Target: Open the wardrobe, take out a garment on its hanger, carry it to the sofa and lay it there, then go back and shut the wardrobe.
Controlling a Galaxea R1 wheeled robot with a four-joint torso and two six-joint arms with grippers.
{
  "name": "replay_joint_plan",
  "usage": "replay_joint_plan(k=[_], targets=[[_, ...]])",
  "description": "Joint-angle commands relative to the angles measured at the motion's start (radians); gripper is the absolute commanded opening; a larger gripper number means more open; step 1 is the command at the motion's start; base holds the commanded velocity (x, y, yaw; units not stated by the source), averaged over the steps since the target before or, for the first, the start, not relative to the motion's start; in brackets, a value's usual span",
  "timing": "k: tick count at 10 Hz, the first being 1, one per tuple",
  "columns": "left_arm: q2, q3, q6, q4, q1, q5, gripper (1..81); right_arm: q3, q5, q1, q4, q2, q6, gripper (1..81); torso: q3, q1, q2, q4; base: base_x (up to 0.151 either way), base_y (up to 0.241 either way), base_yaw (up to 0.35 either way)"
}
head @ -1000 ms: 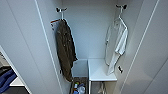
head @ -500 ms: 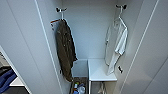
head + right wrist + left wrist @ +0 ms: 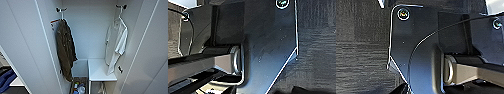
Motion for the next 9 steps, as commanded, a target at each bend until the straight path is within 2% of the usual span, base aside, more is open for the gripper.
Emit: replay_joint_plan(k=[1,3,5,8,9], targets=[[-0.071,0.136,0.015,0.034,-0.012,0.047,81.1,0.038,-0.046,0.015,-0.030,-0.010,-0.017,81.1,0.000,0.000,0.000,0.000,0.000,0.000,0.000],[-0.166,0.306,0.013,0.093,0.005,0.037,81.1,0.231,-0.052,0.015,-0.032,-0.106,-0.017,81.1,0.000,0.000,0.000,0.000,0.000,0.000,0.000],[-0.211,0.348,0.013,0.093,0.028,-0.039,81.1,0.385,-0.049,0.010,-0.024,-0.189,-0.016,81.1,0.000,0.000,0.000,0.000,0.000,0.000,0.000],[-0.213,0.348,0.012,0.093,0.035,-0.053,81.1,0.339,-0.045,0.009,-0.023,-0.157,-0.016,81.1,0.000,0.000,0.000,0.000,0.000,0.000,0.000],[-0.210,0.350,0.012,0.091,0.035,-0.053,81.1,0.303,-0.046,0.009,-0.024,-0.133,-0.016,81.1,0.050,0.000,0.000,0.000,0.000,0.000,0.000]])
